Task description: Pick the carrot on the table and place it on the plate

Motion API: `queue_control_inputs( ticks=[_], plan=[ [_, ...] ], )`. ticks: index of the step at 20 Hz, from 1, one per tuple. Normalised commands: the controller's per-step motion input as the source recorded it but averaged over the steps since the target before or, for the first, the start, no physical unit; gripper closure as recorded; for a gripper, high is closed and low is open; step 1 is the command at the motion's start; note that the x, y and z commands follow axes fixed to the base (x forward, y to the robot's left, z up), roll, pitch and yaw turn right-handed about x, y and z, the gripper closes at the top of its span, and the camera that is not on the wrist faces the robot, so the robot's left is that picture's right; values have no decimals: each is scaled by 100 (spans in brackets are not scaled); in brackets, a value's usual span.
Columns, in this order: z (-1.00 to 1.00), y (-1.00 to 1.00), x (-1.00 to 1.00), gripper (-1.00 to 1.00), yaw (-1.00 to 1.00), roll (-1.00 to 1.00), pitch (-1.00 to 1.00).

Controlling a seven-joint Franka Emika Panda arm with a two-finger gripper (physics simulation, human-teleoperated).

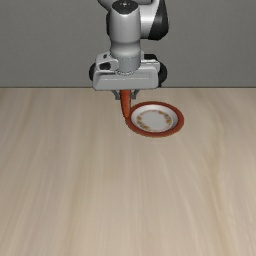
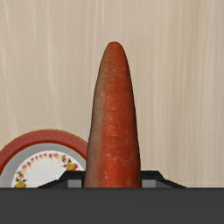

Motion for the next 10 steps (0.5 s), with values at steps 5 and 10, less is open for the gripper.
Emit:
queue_control_inputs(
  ticks=[5, 10],
  plan=[
    [0, 100, 0, 100, 0, 0, 0],
    [0, 40, -60, 100, 0, 0, 0]
  ],
)
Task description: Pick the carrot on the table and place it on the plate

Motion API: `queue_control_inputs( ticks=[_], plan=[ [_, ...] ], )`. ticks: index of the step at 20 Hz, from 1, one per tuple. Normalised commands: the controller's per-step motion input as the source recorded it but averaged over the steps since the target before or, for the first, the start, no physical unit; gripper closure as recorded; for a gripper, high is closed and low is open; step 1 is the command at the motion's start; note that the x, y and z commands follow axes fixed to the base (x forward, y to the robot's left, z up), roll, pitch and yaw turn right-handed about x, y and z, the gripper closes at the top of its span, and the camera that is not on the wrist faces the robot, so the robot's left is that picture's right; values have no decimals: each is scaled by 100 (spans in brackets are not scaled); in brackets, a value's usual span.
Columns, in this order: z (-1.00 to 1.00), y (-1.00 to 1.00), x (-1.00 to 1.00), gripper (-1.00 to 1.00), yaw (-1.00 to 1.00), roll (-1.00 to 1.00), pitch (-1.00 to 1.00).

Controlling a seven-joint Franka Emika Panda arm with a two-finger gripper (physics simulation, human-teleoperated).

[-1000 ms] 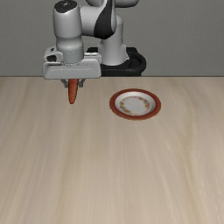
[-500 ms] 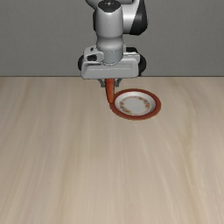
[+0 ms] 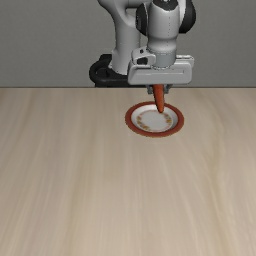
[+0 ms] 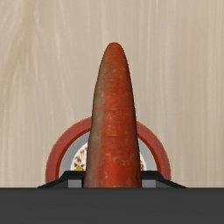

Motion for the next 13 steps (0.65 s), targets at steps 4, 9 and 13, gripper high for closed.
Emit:
queue_control_inputs(
  ticks=[4, 9, 13],
  plan=[
    [0, 0, -100, 100, 0, 0, 0],
    [0, 0, 0, -100, 0, 0, 0],
    [0, 0, 0, -100, 0, 0, 0]
  ],
)
